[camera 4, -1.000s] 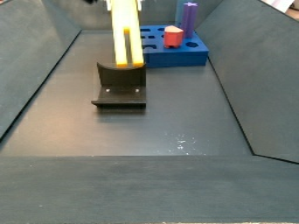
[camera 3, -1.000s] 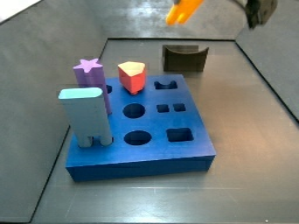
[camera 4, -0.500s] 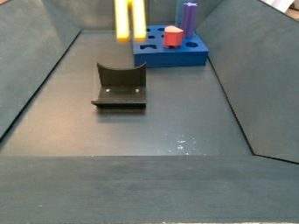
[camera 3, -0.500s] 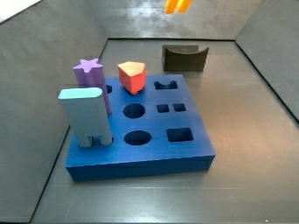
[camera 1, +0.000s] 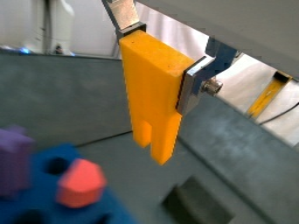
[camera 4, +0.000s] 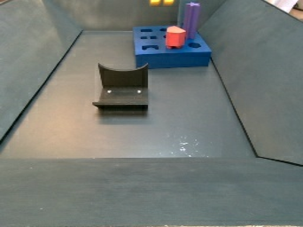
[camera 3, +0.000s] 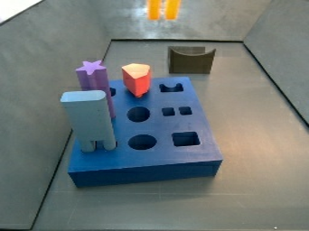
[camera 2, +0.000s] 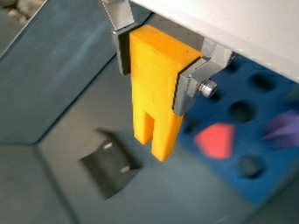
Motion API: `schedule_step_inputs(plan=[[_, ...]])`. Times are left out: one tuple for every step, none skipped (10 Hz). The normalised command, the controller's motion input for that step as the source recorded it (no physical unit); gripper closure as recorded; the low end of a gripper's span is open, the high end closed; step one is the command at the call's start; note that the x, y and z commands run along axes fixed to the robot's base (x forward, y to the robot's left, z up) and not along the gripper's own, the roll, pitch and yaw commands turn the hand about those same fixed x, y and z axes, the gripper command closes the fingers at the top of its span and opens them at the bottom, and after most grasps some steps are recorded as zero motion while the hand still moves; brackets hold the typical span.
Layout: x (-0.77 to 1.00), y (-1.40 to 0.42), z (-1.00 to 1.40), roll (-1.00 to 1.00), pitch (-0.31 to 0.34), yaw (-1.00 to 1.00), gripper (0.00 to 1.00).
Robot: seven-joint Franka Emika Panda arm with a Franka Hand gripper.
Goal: Pick up the double-square object. Move up. Place the double-square object on the fixture. Regrasp the double-square object. Move to above the board. Insert the double-square object.
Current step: Move to above the board, then insert the double-square object.
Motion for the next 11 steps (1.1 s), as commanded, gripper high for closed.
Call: schedule_step_inputs(plan=[[-0.39,-0.42,0.26,-1.0,0.023,-0.25,1.0],[-0.22,-0.17,0.12,-1.0,0.034,-0.24,1.0],[-0.1,-0.02,0.03,-1.0,0.046,-0.23,1.0],[-0.08,0.0,0.03,-1.0,0.047,-0.22,1.0],[-0.08,0.02,0.02,-0.84,0.029,-0.16,1.0],[-0.08,0.03,0.01,-0.69,0.009,-0.13,1.0],[-0.07,0.03,0.01,-0.44,-0.018,-0.06,1.0],[-0.06,0.02,0.01,-0.3,-0.028,-0.04,1.0],[0.0,0.0,0.0,0.0,-0.009,0.0,1.0],[0.06,-0.02,0.0,0.01,0.0,0.0,1.0],[0.6,-0.27,-0.22,0.05,0.034,0.0,1.0]])
